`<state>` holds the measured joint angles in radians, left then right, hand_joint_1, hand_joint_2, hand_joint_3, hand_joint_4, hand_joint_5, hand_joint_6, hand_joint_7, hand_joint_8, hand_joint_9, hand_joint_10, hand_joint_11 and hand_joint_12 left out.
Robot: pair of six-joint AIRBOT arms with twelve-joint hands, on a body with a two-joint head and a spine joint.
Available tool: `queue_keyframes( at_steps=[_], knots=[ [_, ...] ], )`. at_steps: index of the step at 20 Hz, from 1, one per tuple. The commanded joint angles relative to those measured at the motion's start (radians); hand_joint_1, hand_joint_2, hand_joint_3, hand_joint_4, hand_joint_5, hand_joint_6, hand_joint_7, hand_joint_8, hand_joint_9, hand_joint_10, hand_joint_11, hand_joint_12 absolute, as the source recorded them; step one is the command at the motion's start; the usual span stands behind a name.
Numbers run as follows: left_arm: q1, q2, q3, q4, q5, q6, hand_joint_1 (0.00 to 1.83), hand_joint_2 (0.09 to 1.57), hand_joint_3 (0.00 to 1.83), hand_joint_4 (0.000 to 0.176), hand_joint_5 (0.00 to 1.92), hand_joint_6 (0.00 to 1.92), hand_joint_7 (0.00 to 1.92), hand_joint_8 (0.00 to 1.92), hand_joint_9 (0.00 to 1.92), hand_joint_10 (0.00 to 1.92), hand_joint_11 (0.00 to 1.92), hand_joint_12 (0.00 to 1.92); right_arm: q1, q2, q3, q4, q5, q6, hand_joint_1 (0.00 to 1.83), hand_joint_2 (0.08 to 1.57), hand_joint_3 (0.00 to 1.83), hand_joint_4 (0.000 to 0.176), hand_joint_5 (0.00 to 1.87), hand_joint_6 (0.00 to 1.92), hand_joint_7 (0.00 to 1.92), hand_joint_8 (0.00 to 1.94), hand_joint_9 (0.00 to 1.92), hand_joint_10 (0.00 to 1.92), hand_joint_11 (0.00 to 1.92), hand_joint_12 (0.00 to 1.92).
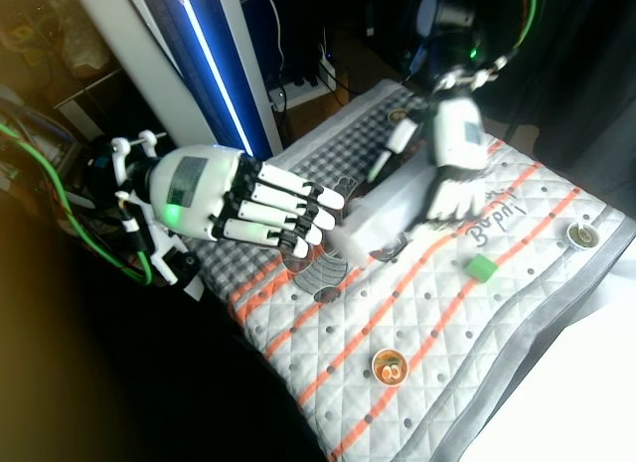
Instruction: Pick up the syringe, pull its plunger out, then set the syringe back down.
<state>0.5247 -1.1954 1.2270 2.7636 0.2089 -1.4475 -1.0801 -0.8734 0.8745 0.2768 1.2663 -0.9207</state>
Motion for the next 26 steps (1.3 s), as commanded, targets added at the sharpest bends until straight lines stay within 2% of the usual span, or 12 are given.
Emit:
queue_keyframes(
  at_steps=[1,2,3,8,9,10,17,20,22,24,25,26],
  knots=[
    [-0.024,0.004,-0.010,0.002,0.162,-0.013,1.11,1.24,0.00,0.000,0.78,1.31,0.52,0.94,0.30,1.06,0.00,1.83,0.007,-0.002,0.002,-0.015,0.124,0.007,1.08,0.93,0.00,0.000,0.55,0.00,0.49,0.23,0.31,0.69,0.04,1.46],
    [-0.026,0.027,-0.036,0.011,0.191,-0.013,1.10,1.23,0.00,0.000,0.78,1.29,0.60,0.60,0.29,1.02,0.00,1.86,0.008,-0.004,0.003,-0.015,0.125,0.010,1.07,0.91,0.00,0.000,0.48,0.00,0.45,0.12,0.29,0.53,0.01,1.40],
    [-0.026,0.044,-0.060,0.023,0.213,-0.013,1.11,1.21,0.00,0.000,0.80,1.26,0.67,0.48,0.27,1.04,0.00,1.89,0.010,-0.007,0.003,-0.015,0.126,0.012,1.06,0.89,0.00,0.000,0.37,0.00,0.35,0.03,0.24,0.33,0.00,1.27],
    [0.005,0.136,-0.177,0.070,0.312,-0.012,1.14,1.17,0.00,0.000,0.88,1.13,0.76,0.31,0.25,0.99,0.00,1.83,0.024,-0.055,0.057,-0.049,0.149,0.155,0.91,0.80,0.00,0.000,0.13,0.00,0.08,0.00,0.13,0.06,0.00,0.87],
    [0.008,0.144,-0.187,0.078,0.318,-0.012,1.19,1.20,0.00,0.000,0.93,1.15,0.66,1.13,0.25,1.11,0.00,1.90,0.028,-0.060,0.061,-0.050,0.152,0.162,0.85,0.82,0.00,0.000,0.11,0.00,0.06,0.00,0.11,0.05,0.00,0.87],
    [0.011,0.152,-0.205,0.092,0.328,-0.012,1.20,1.22,0.00,0.000,0.92,1.18,0.62,1.35,0.23,1.22,0.00,1.92,0.036,-0.063,0.061,-0.056,0.154,0.162,0.80,0.84,0.00,0.005,0.10,0.00,0.05,0.00,0.10,0.03,0.00,0.84],
    [0.013,0.129,-0.214,0.119,0.331,-0.012,1.19,1.23,0.00,0.000,0.90,1.24,0.61,1.40,0.26,1.44,0.00,1.92,0.101,-0.086,0.072,-0.110,0.152,0.162,0.78,0.87,0.01,0.000,0.15,0.00,0.16,0.01,0.22,0.03,0.00,1.05],
    [0.013,0.122,-0.208,0.119,0.325,-0.012,1.21,1.20,0.00,0.000,0.94,1.19,0.68,1.32,0.38,1.32,0.01,1.91,0.117,-0.092,0.075,-0.127,0.150,0.162,0.80,0.91,0.01,0.000,0.16,0.00,0.17,0.00,0.25,0.03,0.00,1.13],
    [0.013,0.121,-0.210,0.119,0.325,-0.012,1.21,1.21,0.00,0.000,0.95,1.14,0.65,1.35,0.36,1.24,0.00,1.87,0.118,-0.095,0.077,-0.129,0.148,0.162,0.88,0.95,0.01,0.000,0.28,0.02,0.36,0.02,0.43,0.08,0.06,1.28],
    [0.013,0.121,-0.209,0.119,0.326,-0.013,1.20,1.21,0.00,0.000,0.93,1.17,0.63,1.35,0.31,1.18,0.00,1.82,0.118,-0.098,0.078,-0.129,0.147,0.162,1.09,1.03,0.01,0.000,0.70,0.09,0.76,0.13,0.70,0.32,0.40,1.23],
    [0.013,0.121,-0.209,0.118,0.326,-0.013,1.20,1.22,0.00,0.000,0.92,1.20,0.62,1.34,0.31,1.17,0.01,1.83,0.118,-0.098,0.078,-0.129,0.147,0.162,1.18,1.12,0.01,0.000,0.86,0.85,0.90,0.93,0.86,0.63,0.63,1.30],
    [0.014,0.122,-0.209,0.116,0.328,-0.013,1.21,1.21,0.00,0.000,0.96,1.09,0.63,1.41,0.31,1.43,0.14,1.90,0.118,-0.098,0.079,-0.129,0.147,0.162,1.19,1.15,0.00,0.023,0.87,1.10,0.90,1.15,0.88,1.10,0.73,1.54]
  ],
)
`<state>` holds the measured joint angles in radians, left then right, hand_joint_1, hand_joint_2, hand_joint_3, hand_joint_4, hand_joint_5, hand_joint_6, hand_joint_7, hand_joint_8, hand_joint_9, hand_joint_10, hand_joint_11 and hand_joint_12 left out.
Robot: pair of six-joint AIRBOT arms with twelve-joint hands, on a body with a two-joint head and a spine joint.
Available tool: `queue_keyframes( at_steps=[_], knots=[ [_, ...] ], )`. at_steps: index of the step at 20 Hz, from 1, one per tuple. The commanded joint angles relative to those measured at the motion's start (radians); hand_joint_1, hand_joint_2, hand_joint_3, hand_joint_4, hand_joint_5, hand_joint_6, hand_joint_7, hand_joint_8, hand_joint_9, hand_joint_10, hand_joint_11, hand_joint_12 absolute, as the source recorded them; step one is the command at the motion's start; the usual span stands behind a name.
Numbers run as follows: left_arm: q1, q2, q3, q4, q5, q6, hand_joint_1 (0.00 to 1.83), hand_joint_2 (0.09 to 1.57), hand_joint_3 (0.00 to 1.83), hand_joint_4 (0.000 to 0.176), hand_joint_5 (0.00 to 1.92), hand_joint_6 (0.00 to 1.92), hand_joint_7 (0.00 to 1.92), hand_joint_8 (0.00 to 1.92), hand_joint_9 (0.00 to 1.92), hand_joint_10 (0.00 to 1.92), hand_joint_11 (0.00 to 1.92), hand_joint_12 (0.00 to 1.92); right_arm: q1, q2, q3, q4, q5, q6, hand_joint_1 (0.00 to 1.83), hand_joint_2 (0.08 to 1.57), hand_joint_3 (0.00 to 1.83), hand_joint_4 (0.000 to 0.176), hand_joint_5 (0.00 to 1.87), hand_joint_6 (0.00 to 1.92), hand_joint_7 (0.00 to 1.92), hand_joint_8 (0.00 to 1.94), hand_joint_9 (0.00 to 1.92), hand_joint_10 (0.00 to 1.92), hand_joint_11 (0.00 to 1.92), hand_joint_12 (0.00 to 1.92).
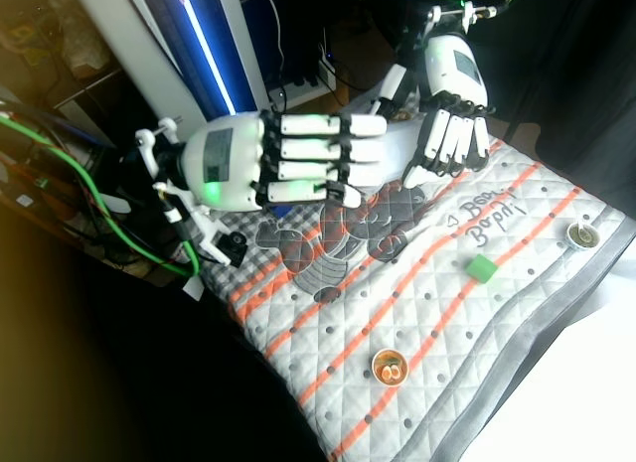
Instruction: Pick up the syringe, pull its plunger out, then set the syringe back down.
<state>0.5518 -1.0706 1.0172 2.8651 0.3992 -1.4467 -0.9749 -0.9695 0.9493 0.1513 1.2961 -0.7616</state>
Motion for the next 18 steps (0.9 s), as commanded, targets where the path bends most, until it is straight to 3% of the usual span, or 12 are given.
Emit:
queue_keyframes(
  at_steps=[1,2,4,5,8,9,10,11,14,15,18],
  knots=[
    [-0.011,-0.003,0.000,0.013,0.142,-0.014,1.21,1.21,0.00,0.000,0.96,1.09,0.63,1.43,0.30,1.50,0.17,1.92,0.013,-0.002,0.005,-0.003,0.117,0.003,1.32,1.16,0.00,0.000,0.82,1.19,0.89,1.14,0.86,1.31,0.77,1.62],
    [-0.011,-0.002,0.000,0.012,0.143,-0.014,1.20,1.22,0.00,0.000,0.94,1.12,0.62,1.43,0.29,1.52,0.18,1.92,0.012,-0.002,0.005,-0.003,0.117,0.003,1.22,1.17,0.00,0.000,0.81,1.25,0.93,1.15,0.91,1.33,0.83,1.66],
    [-0.010,0.001,-0.001,0.011,0.145,-0.014,1.19,1.23,0.00,0.000,0.91,1.21,0.60,1.40,0.28,1.37,0.09,1.92,0.012,-0.002,0.006,-0.002,0.117,0.003,1.35,1.16,0.00,0.000,0.78,1.25,0.93,1.00,0.92,1.34,0.86,1.68],
    [-0.009,0.003,-0.001,0.010,0.145,-0.014,1.19,1.23,0.00,0.000,0.90,1.23,0.62,1.36,0.29,1.27,0.04,1.91,0.012,-0.002,0.006,-0.002,0.117,0.003,1.23,1.17,0.00,0.000,0.78,1.26,0.96,1.11,0.98,1.33,0.91,1.70],
    [-0.001,0.021,-0.009,0.002,0.157,-0.014,1.21,1.20,0.00,0.000,0.96,1.13,0.66,1.34,0.38,1.33,0.15,1.92,0.012,-0.001,0.008,0.005,0.118,0.003,1.20,1.18,0.00,0.000,0.78,1.22,0.95,1.19,1.00,1.29,0.95,1.67],
    [0.001,0.029,-0.012,-0.002,0.163,-0.014,1.22,1.19,0.00,0.000,1.01,0.96,0.67,1.44,0.40,1.50,0.23,1.92,0.012,-0.001,0.008,0.010,0.119,0.003,1.21,1.18,0.00,0.000,0.80,1.18,0.94,1.20,1.00,1.26,0.94,1.64],
    [0.005,0.038,-0.016,-0.006,0.168,-0.014,1.22,1.19,0.00,0.000,1.01,0.93,0.66,1.47,0.37,1.57,0.18,1.92,0.012,0.001,0.008,0.013,0.120,0.003,1.20,1.18,0.00,0.000,0.82,1.17,0.93,1.21,0.99,1.25,0.92,1.63],
    [0.008,0.048,-0.021,-0.008,0.173,-0.014,1.21,1.20,0.01,0.000,0.96,1.10,0.64,1.41,0.26,1.46,0.04,1.92,0.011,0.004,0.008,0.017,0.123,0.003,1.33,1.16,0.00,0.000,0.79,1.16,0.88,1.14,0.93,1.33,0.91,1.57],
    [0.019,0.071,-0.030,-0.024,0.186,-0.014,1.19,1.24,0.00,0.000,0.89,1.26,0.60,1.40,0.22,1.27,0.00,1.92,0.004,0.007,0.008,0.028,0.131,0.003,1.36,1.16,0.00,0.000,0.81,1.14,0.85,1.18,0.89,1.35,0.83,1.55],
    [0.024,0.077,-0.032,-0.031,0.191,-0.014,1.19,1.24,0.00,0.000,0.89,1.24,0.59,1.44,0.25,1.39,0.04,1.92,-0.002,0.007,0.008,0.032,0.134,0.003,1.23,1.17,0.00,0.000,0.82,1.18,0.90,1.20,0.89,1.25,0.81,1.55],
    [0.031,0.088,-0.036,-0.040,0.199,-0.014,1.19,1.24,0.00,0.000,0.88,1.27,0.58,1.43,0.25,1.42,0.10,1.92,-0.011,0.007,0.007,0.040,0.141,0.003,1.20,1.16,0.00,0.000,0.84,1.15,0.95,1.16,0.93,1.17,0.81,1.49]
  ],
)
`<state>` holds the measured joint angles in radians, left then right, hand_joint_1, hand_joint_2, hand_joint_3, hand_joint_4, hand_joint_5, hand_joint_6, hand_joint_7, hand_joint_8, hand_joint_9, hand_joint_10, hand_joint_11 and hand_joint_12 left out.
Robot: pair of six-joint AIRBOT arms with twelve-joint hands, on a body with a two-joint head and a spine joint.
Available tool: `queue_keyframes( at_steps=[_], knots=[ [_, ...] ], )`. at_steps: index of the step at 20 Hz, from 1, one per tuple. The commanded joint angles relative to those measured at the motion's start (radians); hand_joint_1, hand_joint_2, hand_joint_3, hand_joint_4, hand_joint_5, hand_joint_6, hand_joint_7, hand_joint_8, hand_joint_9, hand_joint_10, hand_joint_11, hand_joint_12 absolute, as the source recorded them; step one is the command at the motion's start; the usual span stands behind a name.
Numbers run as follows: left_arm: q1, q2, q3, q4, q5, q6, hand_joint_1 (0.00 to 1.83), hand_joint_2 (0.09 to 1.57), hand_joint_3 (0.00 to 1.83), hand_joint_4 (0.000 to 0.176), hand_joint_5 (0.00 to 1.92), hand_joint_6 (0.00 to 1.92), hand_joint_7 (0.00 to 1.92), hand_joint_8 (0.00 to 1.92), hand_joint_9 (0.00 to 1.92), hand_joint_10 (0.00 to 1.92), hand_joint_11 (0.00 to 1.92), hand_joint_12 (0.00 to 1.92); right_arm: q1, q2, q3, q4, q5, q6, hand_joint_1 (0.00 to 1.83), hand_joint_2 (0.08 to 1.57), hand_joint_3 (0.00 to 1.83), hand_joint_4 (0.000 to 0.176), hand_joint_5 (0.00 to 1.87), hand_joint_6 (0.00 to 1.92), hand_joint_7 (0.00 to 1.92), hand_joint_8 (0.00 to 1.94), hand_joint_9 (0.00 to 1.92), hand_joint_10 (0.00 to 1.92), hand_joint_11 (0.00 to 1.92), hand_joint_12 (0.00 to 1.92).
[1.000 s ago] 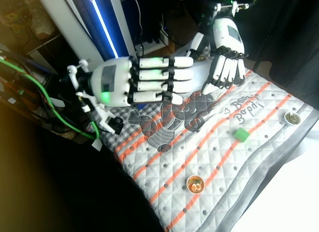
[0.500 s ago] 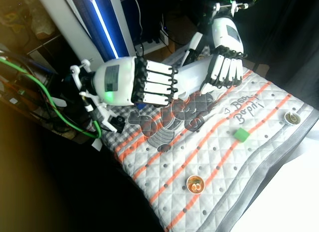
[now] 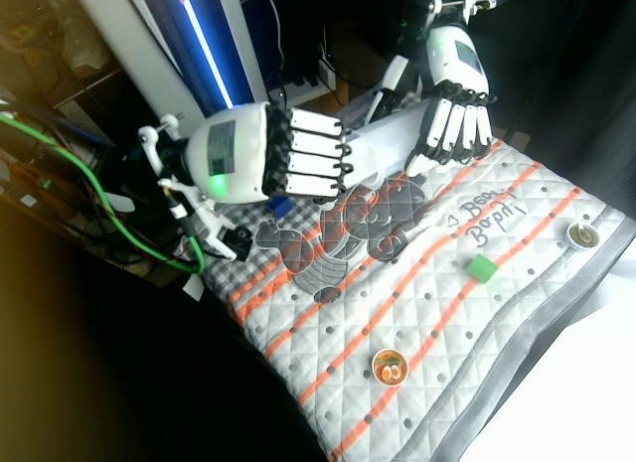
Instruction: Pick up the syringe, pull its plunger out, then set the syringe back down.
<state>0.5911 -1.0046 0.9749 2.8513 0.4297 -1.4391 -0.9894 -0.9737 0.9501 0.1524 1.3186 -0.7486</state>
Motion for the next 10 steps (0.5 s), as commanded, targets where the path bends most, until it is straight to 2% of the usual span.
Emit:
queue_keyframes(
  at_steps=[1,2,3,4,5,7,8,9,10],
  knots=[
    [-0.007,0.026,0.005,-0.028,0.169,-0.021,1.18,1.25,0.00,0.000,0.87,1.29,0.57,1.43,0.21,1.37,0.02,1.92,0.002,0.012,0.006,0.039,0.119,-0.010,1.21,1.16,0.00,0.000,0.85,1.12,0.95,1.16,0.94,1.14,0.82,1.47],
    [-0.003,0.032,0.001,-0.031,0.172,-0.021,1.17,1.26,0.00,0.000,0.85,1.32,0.55,1.47,0.17,1.35,0.00,1.92,0.000,0.015,0.006,0.041,0.119,-0.010,1.21,1.16,0.00,0.000,0.86,1.10,0.93,1.20,0.93,1.13,0.80,1.48],
    [-0.001,0.038,-0.002,-0.034,0.175,-0.021,1.12,1.23,0.00,0.000,0.80,1.30,0.47,1.09,0.12,1.37,0.00,1.92,-0.002,0.017,0.006,0.043,0.120,-0.010,1.21,1.16,0.00,0.000,0.87,1.07,0.94,1.20,0.92,1.13,0.75,1.49],
    [0.001,0.043,-0.004,-0.036,0.178,-0.021,1.15,1.27,0.00,0.000,0.81,1.34,0.50,1.42,0.12,1.41,0.00,1.92,-0.003,0.019,0.005,0.044,0.121,-0.010,1.20,1.16,0.00,0.000,0.87,1.09,0.93,1.21,0.92,1.14,0.74,1.50],
    [0.004,0.049,-0.008,-0.038,0.183,-0.021,1.16,1.28,0.00,0.000,0.82,1.34,0.50,1.50,0.18,1.42,0.00,1.89,-0.007,0.022,0.005,0.046,0.122,-0.010,1.19,1.17,0.00,0.000,0.85,1.14,0.90,1.23,0.90,1.19,0.66,1.49],
    [0.013,0.061,-0.016,-0.046,0.193,-0.021,1.16,1.28,0.00,0.000,0.82,1.37,0.51,1.50,0.16,1.41,0.00,1.91,-0.014,0.027,0.004,0.053,0.123,-0.010,1.19,1.17,0.00,0.008,0.86,1.14,0.88,1.26,0.86,1.26,0.76,1.54],
    [0.018,0.068,-0.020,-0.051,0.197,-0.021,1.17,1.27,0.00,0.000,0.84,1.33,0.53,1.47,0.18,1.36,0.00,1.92,-0.020,0.032,0.003,0.059,0.126,-0.010,1.19,1.18,0.00,0.000,0.85,1.14,0.88,1.28,0.85,1.29,0.76,1.57],
    [0.021,0.072,-0.022,-0.054,0.201,-0.021,1.13,1.21,0.00,0.000,0.83,1.23,0.50,1.03,0.19,1.29,0.00,1.91,-0.025,0.037,0.002,0.065,0.129,-0.010,1.19,1.19,0.00,0.000,0.84,1.10,0.87,1.35,0.80,1.36,0.46,1.55],
    [0.024,0.076,-0.024,-0.057,0.204,-0.021,1.16,1.25,0.00,0.000,0.85,1.26,0.53,1.40,0.23,1.34,0.05,1.92,-0.030,0.040,0.001,0.071,0.133,-0.010,1.19,1.19,0.00,0.000,0.84,1.10,0.86,1.36,0.78,1.43,0.49,1.67]
  ],
)
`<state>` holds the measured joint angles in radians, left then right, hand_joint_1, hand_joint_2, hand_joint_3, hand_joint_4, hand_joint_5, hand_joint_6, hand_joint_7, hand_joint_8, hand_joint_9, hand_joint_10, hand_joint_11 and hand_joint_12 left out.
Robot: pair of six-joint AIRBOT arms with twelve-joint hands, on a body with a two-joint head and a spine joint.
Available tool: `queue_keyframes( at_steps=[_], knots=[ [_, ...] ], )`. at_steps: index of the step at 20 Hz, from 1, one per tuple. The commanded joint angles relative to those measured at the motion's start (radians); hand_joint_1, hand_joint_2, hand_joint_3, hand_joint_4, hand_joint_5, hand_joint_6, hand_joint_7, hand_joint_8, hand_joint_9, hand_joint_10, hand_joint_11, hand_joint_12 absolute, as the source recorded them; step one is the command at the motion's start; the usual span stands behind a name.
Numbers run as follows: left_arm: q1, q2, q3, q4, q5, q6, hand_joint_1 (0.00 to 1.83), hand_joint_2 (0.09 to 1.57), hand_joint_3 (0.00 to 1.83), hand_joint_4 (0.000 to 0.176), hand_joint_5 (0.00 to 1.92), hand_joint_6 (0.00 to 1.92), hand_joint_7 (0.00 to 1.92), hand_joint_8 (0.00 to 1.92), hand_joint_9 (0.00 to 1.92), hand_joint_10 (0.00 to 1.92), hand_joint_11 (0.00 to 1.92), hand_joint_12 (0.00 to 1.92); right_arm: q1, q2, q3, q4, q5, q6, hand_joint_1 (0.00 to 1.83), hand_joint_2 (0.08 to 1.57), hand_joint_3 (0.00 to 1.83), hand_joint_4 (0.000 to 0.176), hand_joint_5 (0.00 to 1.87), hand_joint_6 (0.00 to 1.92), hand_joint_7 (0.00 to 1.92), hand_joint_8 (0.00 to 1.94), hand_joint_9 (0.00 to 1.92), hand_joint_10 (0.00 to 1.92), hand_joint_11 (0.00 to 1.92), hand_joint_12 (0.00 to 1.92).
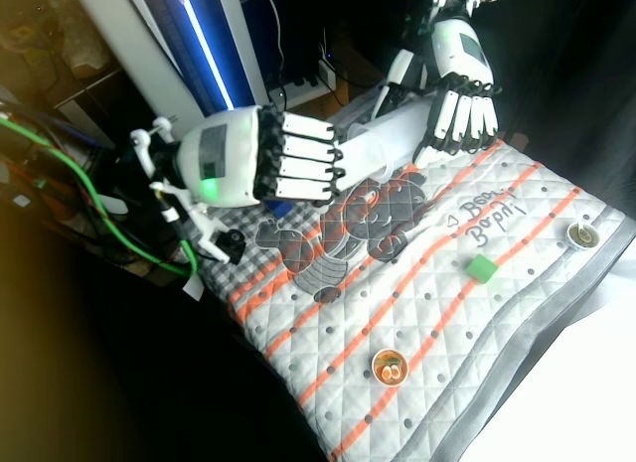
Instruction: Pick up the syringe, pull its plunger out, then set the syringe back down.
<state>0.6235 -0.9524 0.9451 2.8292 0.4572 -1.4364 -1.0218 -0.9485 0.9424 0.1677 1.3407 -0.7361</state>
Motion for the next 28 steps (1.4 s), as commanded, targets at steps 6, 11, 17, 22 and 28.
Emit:
queue_keyframes(
  at_steps=[6,11,17,22,28],
  knots=[
    [0.002,0.040,-0.003,-0.046,0.191,-0.024,1.12,1.19,0.00,0.000,0.83,1.21,0.61,0.59,0.24,0.99,0.00,1.73,-0.024,0.028,0.006,0.100,0.143,-0.023,1.25,1.12,0.00,0.000,0.90,1.01,1.04,1.08,1.03,1.19,0.94,1.54],
    [0.009,0.043,-0.004,-0.055,0.195,-0.024,1.12,1.20,0.00,0.000,0.83,1.22,0.65,0.51,0.27,1.04,0.00,1.77,-0.034,0.033,0.005,0.113,0.155,-0.023,1.25,1.16,0.00,0.000,0.85,1.00,0.96,1.28,0.99,1.33,0.90,1.63],
    [0.012,0.044,-0.004,-0.059,0.198,-0.024,1.12,1.21,0.00,0.000,0.82,1.25,0.51,0.99,0.24,1.25,0.01,1.89,-0.047,0.037,0.001,0.127,0.173,-0.023,1.24,1.16,0.00,0.000,0.86,1.00,0.96,1.28,0.96,1.31,0.88,1.60],
    [0.016,0.045,-0.004,-0.063,0.200,-0.023,1.11,1.20,0.00,0.000,0.83,1.22,0.60,0.55,0.22,1.00,0.00,1.71,-0.055,0.039,-0.002,0.136,0.185,-0.023,1.22,1.17,0.00,0.000,0.86,1.03,0.92,1.30,0.93,1.32,0.89,1.61],
    [0.017,0.045,-0.004,-0.065,0.200,-0.023,1.12,1.19,0.00,0.000,0.83,1.21,0.64,0.49,0.22,1.07,0.00,1.77,-0.056,0.039,-0.003,0.137,0.186,-0.023,1.33,1.16,0.00,0.000,0.86,1.02,0.92,1.24,0.86,1.35,0.71,1.64]
  ],
)
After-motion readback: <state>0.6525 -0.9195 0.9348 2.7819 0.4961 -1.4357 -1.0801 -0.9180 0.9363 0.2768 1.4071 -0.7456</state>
